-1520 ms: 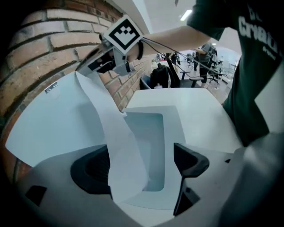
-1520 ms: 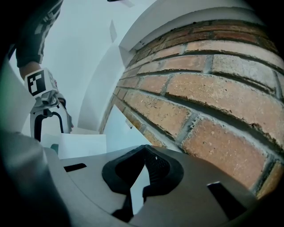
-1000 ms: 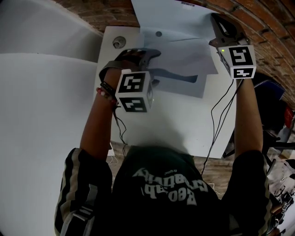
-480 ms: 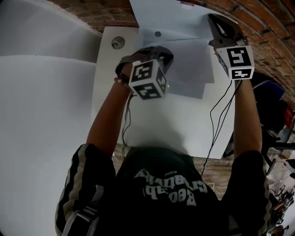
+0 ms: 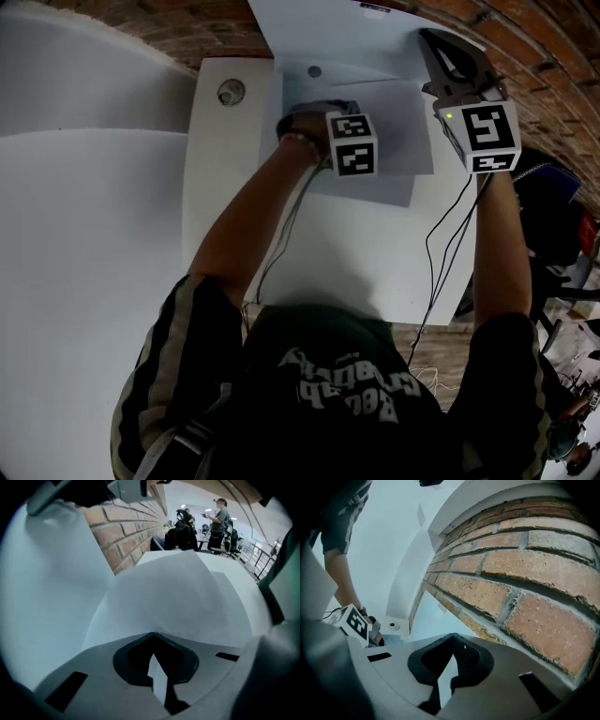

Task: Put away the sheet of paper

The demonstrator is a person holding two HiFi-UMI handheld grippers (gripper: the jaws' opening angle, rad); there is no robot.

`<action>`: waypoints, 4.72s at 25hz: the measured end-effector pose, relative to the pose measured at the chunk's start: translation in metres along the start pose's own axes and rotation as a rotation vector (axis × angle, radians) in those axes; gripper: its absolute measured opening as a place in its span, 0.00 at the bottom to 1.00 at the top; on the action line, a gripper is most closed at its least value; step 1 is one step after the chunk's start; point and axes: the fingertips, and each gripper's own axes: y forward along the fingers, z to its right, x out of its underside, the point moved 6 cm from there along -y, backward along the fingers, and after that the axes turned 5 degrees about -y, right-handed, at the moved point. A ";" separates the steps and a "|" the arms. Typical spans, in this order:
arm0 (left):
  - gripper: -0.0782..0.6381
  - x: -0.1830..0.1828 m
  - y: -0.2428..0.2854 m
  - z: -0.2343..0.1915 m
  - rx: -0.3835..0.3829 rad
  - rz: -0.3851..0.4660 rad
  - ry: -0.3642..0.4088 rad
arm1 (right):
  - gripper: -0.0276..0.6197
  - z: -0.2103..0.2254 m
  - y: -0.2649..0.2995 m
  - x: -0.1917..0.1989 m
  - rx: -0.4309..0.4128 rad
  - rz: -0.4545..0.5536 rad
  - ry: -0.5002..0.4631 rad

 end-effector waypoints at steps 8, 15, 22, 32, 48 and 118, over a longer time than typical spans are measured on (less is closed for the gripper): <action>0.11 0.003 0.022 -0.012 -0.061 -0.078 0.111 | 0.03 0.000 0.000 0.001 -0.005 0.014 0.006; 0.11 0.023 0.026 -0.046 -0.305 -0.237 0.259 | 0.03 0.001 -0.001 0.001 -0.004 0.026 0.018; 0.11 0.025 0.026 -0.044 -0.365 -0.222 0.284 | 0.03 0.001 -0.001 0.002 -0.006 0.026 0.017; 0.13 -0.036 -0.033 -0.033 -0.237 0.279 -0.054 | 0.03 0.000 0.000 0.002 -0.004 0.029 0.025; 0.11 -0.038 0.035 -0.001 -0.093 0.108 0.067 | 0.03 -0.001 0.001 0.003 -0.026 0.030 0.019; 0.11 -0.001 0.023 -0.015 -0.192 0.043 -0.133 | 0.03 -0.004 0.004 0.005 -0.040 0.017 0.048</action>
